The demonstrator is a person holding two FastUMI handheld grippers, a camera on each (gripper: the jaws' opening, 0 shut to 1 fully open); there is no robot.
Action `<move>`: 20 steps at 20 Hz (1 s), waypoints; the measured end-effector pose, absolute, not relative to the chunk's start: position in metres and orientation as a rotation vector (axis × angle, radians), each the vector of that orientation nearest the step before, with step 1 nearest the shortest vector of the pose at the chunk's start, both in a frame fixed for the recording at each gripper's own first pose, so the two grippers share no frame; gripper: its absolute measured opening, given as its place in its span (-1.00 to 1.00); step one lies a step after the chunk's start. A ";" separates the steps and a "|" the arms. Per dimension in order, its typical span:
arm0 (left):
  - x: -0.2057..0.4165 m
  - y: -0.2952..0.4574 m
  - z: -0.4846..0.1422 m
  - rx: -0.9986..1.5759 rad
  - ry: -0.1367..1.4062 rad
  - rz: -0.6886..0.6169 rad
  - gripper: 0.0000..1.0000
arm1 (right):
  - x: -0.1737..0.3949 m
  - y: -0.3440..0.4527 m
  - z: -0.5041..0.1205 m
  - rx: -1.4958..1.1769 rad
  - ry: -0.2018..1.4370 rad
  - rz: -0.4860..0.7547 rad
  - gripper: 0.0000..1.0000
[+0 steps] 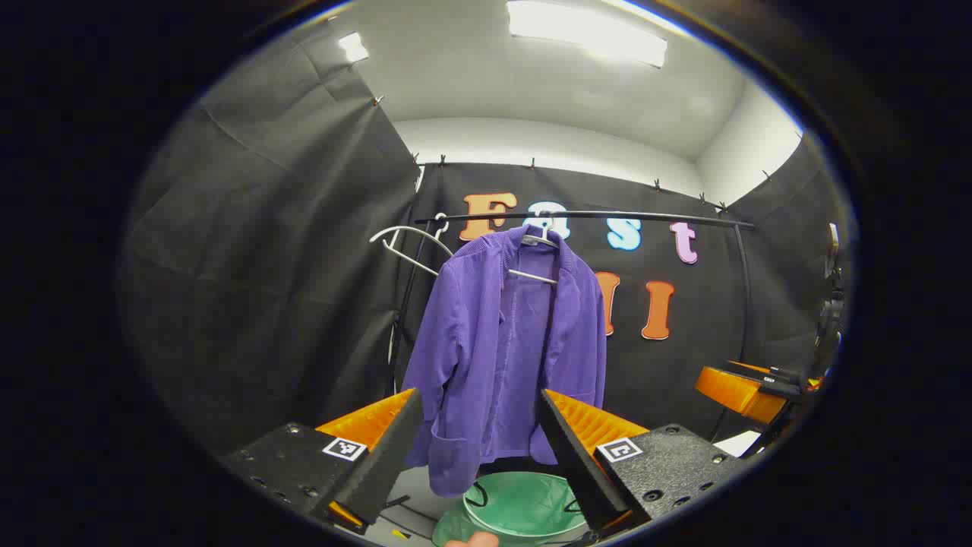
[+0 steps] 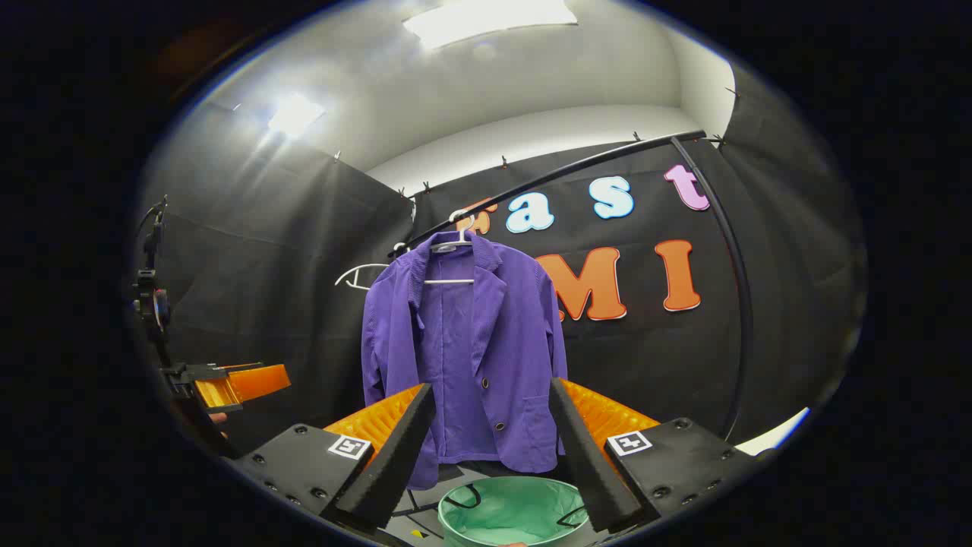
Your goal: Grasp the clothes on the hanger with both hands and then place them into the laundry hamper below.
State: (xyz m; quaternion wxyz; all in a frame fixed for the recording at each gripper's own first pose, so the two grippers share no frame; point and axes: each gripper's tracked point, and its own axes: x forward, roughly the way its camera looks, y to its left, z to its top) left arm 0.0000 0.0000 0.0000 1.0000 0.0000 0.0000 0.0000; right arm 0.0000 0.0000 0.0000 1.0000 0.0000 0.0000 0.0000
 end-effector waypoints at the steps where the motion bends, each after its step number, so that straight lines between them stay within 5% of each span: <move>1: -0.001 -0.005 0.001 -0.021 -0.011 -0.007 0.83 | 0.003 -0.005 -0.003 -0.002 0.010 -0.001 0.95; 12: 0.010 0.047 -0.006 -0.045 0.015 0.085 0.82 | 0.007 -0.034 -0.013 0.009 0.020 -0.071 0.95; 20: 0.002 0.029 0.004 -0.026 -0.001 0.037 0.90 | -0.001 -0.035 -0.007 0.001 -0.004 -0.089 0.89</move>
